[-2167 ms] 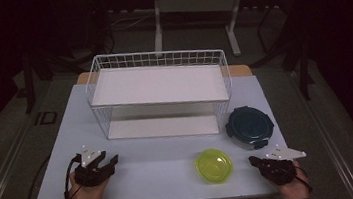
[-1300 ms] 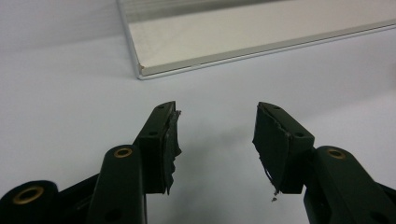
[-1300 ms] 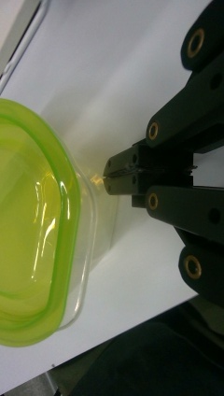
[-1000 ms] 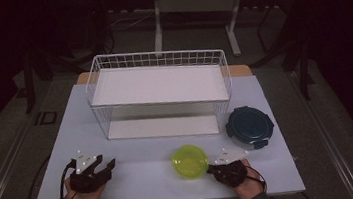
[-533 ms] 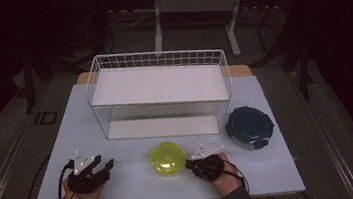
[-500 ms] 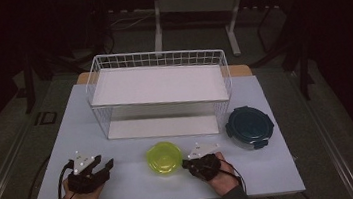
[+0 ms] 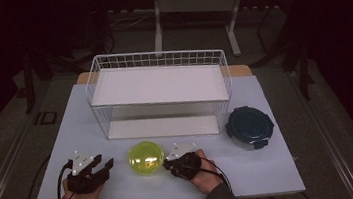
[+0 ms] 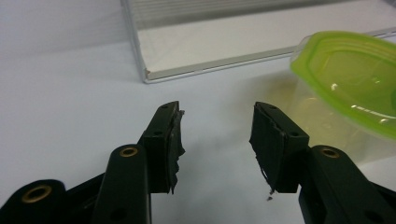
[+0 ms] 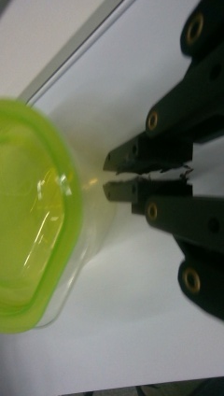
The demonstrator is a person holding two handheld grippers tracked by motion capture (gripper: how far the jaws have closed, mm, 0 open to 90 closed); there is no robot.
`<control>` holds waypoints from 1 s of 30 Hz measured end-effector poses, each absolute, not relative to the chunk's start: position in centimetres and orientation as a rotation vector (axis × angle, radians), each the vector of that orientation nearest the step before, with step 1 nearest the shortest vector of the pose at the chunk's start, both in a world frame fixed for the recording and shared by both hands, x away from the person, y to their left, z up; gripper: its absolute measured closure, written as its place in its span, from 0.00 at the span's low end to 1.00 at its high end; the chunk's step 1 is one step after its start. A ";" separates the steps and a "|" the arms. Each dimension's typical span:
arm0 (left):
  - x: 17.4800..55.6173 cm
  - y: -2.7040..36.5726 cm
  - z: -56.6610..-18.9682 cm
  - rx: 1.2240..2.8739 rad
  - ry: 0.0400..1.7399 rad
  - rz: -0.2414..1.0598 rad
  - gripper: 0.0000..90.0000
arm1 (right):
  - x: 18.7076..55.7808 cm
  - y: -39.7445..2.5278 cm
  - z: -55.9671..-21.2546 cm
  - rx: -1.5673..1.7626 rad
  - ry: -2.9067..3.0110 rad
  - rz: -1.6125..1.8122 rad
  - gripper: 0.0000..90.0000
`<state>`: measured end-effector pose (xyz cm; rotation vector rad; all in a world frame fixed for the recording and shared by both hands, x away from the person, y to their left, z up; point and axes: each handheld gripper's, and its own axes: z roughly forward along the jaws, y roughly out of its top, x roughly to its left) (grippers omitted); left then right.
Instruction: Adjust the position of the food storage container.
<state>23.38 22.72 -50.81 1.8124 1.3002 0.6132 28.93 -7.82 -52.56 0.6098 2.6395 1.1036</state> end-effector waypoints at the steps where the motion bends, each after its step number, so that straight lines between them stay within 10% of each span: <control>1: 23.3 22.5 -50.6 1.811 1.289 0.620 0.61 | 28.8 -8.8 -52.2 0.626 2.621 1.092 0.80; 6: 22.9 21.1 -49.1 1.820 1.213 0.624 0.64 | 28.7 -11.8 -51.4 0.689 2.579 1.119 0.66; 30: 24.6 9.5 -46.5 2.005 0.918 0.390 1.00 | 27.2 -18.4 -50.8 0.808 2.467 1.148 0.62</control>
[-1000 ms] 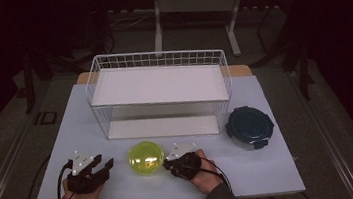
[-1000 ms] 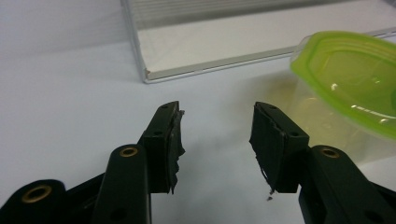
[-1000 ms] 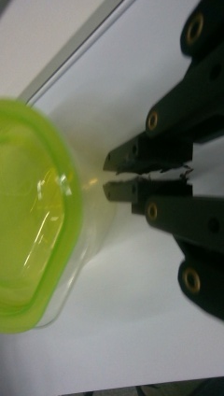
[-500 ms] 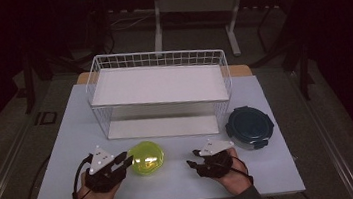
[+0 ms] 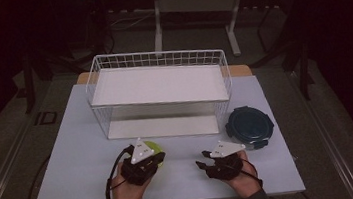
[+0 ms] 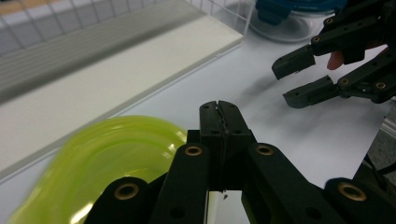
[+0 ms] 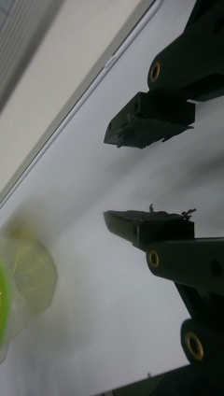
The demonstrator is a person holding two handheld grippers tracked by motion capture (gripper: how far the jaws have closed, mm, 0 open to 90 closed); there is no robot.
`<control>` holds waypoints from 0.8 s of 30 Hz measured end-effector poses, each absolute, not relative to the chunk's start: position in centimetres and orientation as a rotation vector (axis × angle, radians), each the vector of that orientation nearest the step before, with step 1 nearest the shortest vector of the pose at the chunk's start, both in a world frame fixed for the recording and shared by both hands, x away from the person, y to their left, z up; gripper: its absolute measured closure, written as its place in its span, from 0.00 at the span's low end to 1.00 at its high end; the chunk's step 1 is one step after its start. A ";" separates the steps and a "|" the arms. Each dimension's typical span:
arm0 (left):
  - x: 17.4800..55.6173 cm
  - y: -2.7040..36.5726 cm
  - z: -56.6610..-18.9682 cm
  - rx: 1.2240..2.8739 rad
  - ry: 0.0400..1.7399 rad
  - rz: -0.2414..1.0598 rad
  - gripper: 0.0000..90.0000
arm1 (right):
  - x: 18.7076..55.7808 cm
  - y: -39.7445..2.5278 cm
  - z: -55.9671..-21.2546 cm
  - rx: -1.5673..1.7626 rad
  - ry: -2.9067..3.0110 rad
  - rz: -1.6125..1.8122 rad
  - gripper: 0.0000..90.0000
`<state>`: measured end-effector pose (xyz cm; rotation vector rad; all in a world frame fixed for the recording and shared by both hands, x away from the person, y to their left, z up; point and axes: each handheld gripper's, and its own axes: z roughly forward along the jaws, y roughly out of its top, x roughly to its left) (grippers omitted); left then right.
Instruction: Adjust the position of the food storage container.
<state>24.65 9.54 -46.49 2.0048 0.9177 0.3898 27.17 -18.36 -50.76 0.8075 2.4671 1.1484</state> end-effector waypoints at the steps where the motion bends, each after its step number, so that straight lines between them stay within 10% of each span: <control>1: 24.8 9.1 -46.6 2.011 0.922 0.381 1.00 | 27.2 -18.4 -50.8 0.808 2.467 1.148 0.62; 24: 25.7 10.6 -49.6 2.088 1.088 0.448 1.00 | 26.9 -19.1 -51.1 0.823 2.447 1.196 0.62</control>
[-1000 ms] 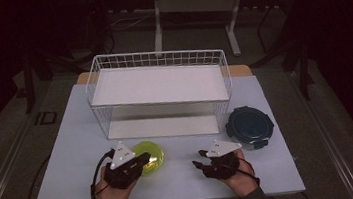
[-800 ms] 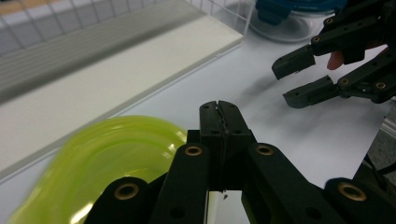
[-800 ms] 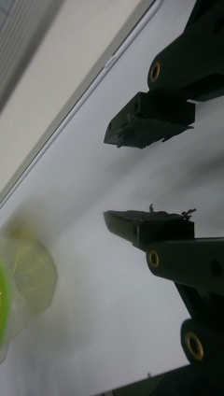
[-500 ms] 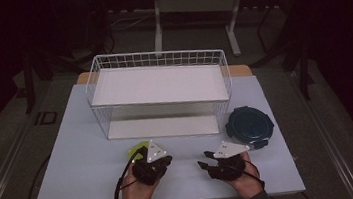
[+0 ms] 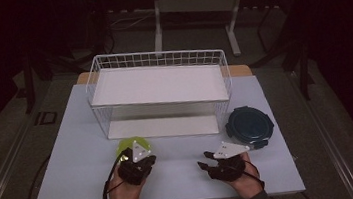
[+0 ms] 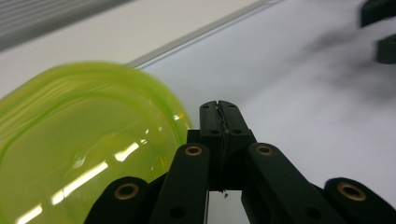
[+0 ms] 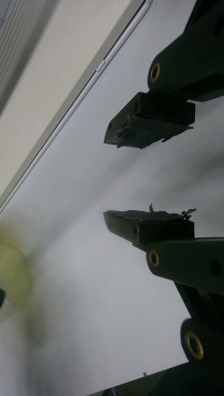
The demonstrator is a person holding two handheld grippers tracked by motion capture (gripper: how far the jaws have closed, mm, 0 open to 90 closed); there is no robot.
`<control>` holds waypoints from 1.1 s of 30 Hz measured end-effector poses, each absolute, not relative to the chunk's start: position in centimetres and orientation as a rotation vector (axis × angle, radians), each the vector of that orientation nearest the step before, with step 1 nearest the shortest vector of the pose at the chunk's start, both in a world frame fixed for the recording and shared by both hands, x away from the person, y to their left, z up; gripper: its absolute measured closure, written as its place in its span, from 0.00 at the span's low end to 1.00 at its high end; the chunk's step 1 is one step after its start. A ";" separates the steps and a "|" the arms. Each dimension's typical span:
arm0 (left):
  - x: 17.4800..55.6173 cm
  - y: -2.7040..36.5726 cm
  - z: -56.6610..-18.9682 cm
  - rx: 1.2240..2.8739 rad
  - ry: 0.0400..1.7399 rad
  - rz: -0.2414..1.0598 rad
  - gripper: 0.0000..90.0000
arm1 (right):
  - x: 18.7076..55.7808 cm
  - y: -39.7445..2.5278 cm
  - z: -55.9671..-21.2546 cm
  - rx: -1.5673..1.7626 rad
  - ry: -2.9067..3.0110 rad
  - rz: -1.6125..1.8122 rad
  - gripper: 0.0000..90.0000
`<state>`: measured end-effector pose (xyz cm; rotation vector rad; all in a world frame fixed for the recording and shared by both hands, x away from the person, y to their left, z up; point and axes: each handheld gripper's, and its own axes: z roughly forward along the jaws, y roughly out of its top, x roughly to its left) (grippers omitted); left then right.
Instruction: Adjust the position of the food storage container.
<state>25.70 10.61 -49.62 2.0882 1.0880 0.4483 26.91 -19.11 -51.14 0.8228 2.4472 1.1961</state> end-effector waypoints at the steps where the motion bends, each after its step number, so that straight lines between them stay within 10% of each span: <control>1: 25.7 10.9 -49.7 2.079 1.099 0.452 1.00 | 26.9 -19.1 -51.2 0.825 2.448 1.196 0.62; 33: 30.6 13.0 -48.8 2.061 1.274 0.513 1.00 | 27.0 -19.0 -51.3 0.825 2.456 1.199 0.62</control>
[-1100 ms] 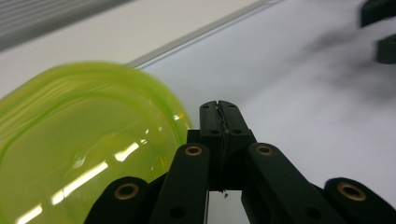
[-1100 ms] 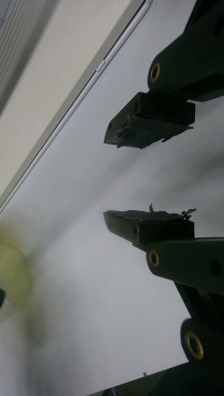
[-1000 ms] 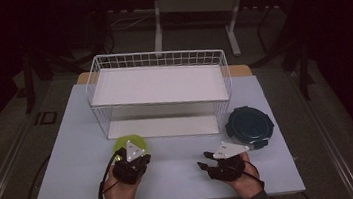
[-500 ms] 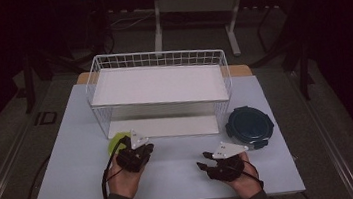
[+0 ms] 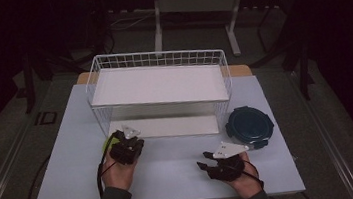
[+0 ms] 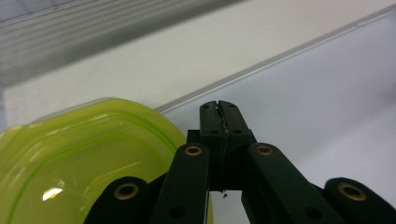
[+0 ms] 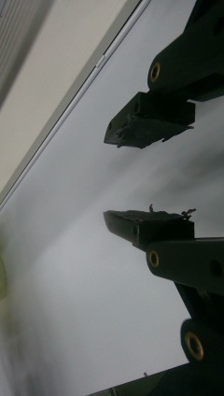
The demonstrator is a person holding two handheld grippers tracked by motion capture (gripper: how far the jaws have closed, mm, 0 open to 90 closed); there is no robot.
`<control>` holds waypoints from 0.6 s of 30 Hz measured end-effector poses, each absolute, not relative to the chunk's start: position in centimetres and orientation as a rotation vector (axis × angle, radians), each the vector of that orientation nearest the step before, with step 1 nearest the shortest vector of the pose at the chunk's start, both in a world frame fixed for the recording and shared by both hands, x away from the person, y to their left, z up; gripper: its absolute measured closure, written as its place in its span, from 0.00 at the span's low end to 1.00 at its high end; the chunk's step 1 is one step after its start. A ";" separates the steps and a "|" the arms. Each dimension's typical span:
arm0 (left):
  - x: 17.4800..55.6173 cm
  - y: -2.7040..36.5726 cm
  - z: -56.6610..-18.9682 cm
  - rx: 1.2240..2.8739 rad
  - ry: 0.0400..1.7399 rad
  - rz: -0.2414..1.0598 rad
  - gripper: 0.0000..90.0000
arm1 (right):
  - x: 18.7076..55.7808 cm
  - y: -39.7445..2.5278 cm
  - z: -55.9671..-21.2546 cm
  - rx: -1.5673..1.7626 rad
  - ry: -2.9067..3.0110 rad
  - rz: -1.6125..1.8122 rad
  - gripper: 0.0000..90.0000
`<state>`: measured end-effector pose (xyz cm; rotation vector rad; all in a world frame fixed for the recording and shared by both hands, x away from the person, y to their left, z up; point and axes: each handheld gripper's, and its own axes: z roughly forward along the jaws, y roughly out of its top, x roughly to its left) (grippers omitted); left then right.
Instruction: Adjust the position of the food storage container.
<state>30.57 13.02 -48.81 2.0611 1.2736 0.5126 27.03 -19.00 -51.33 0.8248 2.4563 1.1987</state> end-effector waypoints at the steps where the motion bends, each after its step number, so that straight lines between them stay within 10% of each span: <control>1: 30.5 13.4 -48.9 2.052 1.286 0.513 1.00 | 27.0 -19.0 -51.3 0.822 2.457 1.197 0.62; 18: 28.1 18.8 -49.4 1.973 1.393 0.550 1.00 | 27.0 -19.7 -51.3 0.839 2.448 1.193 0.61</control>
